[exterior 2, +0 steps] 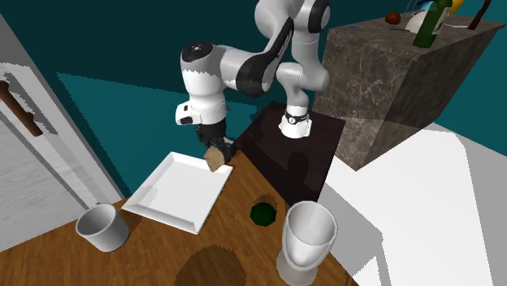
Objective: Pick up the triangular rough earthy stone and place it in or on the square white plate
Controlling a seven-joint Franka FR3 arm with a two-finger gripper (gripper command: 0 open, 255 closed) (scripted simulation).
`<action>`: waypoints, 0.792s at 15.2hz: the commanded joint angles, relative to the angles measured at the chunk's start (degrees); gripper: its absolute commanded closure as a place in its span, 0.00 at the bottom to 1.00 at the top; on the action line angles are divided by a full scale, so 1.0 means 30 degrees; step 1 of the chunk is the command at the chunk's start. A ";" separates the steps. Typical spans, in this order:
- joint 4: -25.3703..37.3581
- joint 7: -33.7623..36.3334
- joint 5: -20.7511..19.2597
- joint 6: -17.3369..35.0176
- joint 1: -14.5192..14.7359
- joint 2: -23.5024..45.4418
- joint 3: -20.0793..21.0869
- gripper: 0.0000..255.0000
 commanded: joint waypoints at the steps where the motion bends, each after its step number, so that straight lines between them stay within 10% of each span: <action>1: 0.1823 -0.0630 0.0200 -0.0480 -0.0413 0.1346 -0.0191 1.00; 8: 1.0620 -0.2302 0.1025 -0.3488 -0.2151 0.7160 -0.0460 1.00; 12: 0.9574 -0.2302 0.1024 -0.2454 -0.2106 0.7150 -0.0436 1.00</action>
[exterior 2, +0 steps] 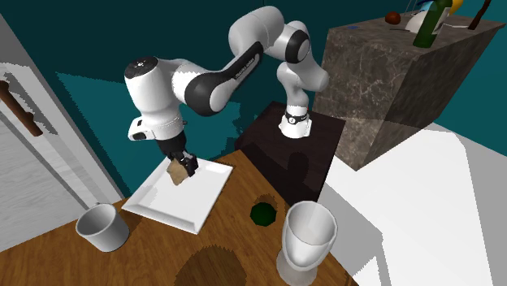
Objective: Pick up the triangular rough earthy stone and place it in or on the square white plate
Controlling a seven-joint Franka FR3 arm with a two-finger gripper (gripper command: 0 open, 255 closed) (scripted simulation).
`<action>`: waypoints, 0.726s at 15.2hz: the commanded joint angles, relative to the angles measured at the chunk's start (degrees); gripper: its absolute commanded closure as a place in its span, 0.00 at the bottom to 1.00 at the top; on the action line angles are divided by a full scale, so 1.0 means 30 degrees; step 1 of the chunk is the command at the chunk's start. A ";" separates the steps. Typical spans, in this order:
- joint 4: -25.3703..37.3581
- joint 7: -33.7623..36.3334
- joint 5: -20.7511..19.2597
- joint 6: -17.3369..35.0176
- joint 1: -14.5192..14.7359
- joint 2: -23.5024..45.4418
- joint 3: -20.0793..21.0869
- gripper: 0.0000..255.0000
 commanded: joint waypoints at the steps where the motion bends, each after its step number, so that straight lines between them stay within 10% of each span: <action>1: -0.0176 -0.0014 0.0026 0.0385 -0.0012 0.0199 0.0014 1.00; 11: -0.1745 -0.0032 0.0080 0.2238 0.0044 0.0488 0.0053 1.00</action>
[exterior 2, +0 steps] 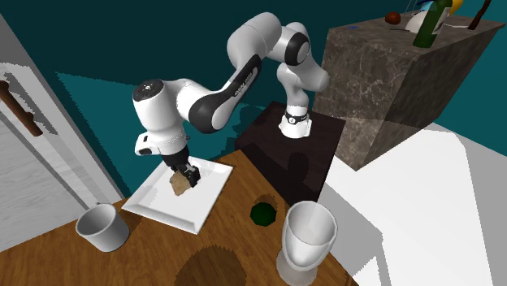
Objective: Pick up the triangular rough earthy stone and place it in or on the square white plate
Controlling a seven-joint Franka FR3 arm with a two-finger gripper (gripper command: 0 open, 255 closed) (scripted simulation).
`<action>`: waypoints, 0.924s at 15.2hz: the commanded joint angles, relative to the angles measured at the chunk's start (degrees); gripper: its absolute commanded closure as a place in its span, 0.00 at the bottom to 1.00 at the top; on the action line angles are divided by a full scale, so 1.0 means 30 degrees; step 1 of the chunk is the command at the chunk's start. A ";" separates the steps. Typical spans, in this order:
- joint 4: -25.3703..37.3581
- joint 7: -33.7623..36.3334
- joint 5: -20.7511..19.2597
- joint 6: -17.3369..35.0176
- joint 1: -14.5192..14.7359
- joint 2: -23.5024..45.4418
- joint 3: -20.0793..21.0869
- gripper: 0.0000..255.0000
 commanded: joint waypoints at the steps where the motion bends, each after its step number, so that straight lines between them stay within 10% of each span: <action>1: -0.0012 -0.0005 0.0006 0.0043 0.0000 0.0029 0.0006 1.00; 5: -0.0012 -0.0005 0.0006 0.0043 0.0000 0.0029 0.0006 1.00; 6: -0.0011 -0.0005 0.0006 0.0043 0.0000 0.0030 0.0006 0.00; 14: 0.1863 0.0040 -0.0023 -0.1863 -0.0066 -0.0007 -0.0013 0.00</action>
